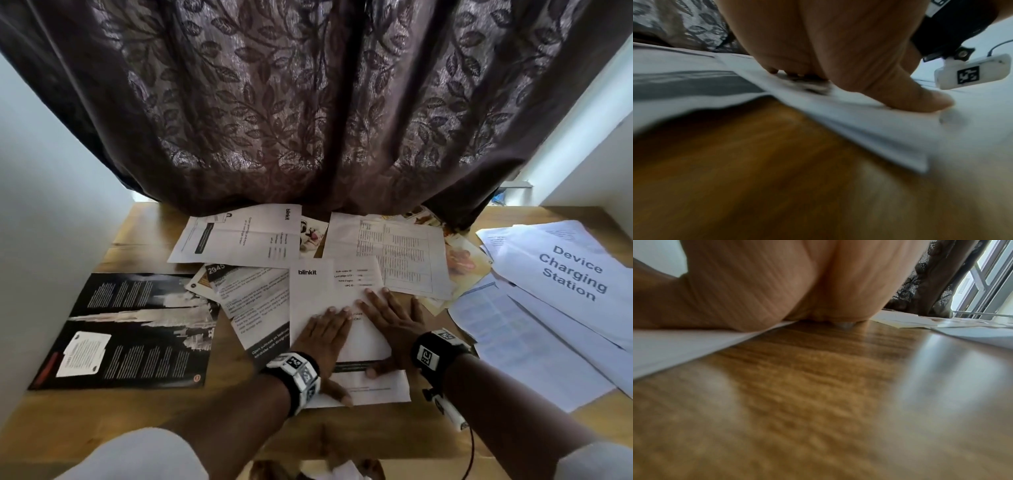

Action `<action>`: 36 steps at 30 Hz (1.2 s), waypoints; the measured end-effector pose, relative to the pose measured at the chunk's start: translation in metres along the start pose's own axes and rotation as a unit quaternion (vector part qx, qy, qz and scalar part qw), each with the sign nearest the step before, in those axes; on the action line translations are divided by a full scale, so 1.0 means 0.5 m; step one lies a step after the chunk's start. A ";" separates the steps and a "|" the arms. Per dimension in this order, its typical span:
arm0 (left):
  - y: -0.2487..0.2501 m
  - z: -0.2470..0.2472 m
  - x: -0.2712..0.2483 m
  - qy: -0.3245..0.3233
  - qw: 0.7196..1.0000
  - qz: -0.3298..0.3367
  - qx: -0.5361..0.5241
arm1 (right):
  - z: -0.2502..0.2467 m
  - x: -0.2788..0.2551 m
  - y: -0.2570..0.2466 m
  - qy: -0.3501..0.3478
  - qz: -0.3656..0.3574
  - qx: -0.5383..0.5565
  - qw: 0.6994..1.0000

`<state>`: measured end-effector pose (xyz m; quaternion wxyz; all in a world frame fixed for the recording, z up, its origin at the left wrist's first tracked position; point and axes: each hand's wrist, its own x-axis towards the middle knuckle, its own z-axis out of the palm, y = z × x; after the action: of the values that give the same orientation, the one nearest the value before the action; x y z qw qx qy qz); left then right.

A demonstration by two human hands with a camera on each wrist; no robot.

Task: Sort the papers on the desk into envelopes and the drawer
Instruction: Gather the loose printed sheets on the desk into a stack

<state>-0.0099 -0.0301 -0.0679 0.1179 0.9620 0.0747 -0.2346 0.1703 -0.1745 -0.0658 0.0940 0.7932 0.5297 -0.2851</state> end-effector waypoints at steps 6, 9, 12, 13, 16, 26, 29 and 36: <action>-0.086 -0.001 -0.063 0.001 1.000 0.003 0.011 | 0.002 -0.002 0.003 0.008 -0.009 0.016 1.000; -0.087 0.001 -0.065 0.002 1.000 0.005 0.003 | -0.005 -0.003 0.000 -0.006 -0.005 0.007 1.000; -0.086 0.001 -0.066 0.010 1.000 0.006 0.002 | -0.020 0.002 -0.028 -0.016 0.014 -0.044 0.999; -0.087 0.000 -0.066 0.012 1.000 0.006 0.002 | -0.026 0.003 -0.051 -0.009 0.011 -0.061 0.998; -0.090 0.005 -0.064 0.008 1.000 0.002 0.012 | -0.017 0.002 -0.146 0.004 -0.051 -0.023 0.998; -0.096 0.010 -0.060 0.020 1.000 0.010 0.007 | 0.064 -0.065 -0.062 0.021 0.024 0.008 0.999; -0.097 0.013 -0.060 0.017 1.000 0.014 -0.003 | 0.062 -0.090 -0.023 0.003 0.058 0.020 0.998; -0.096 0.004 -0.061 0.008 1.000 0.016 -0.008 | 0.057 -0.100 -0.031 0.008 0.064 0.025 0.998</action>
<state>-0.0470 0.0128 -0.0645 0.1287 0.9639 0.0626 -0.2247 0.1326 -0.2203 -0.0591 0.0880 0.8301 0.4709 -0.2855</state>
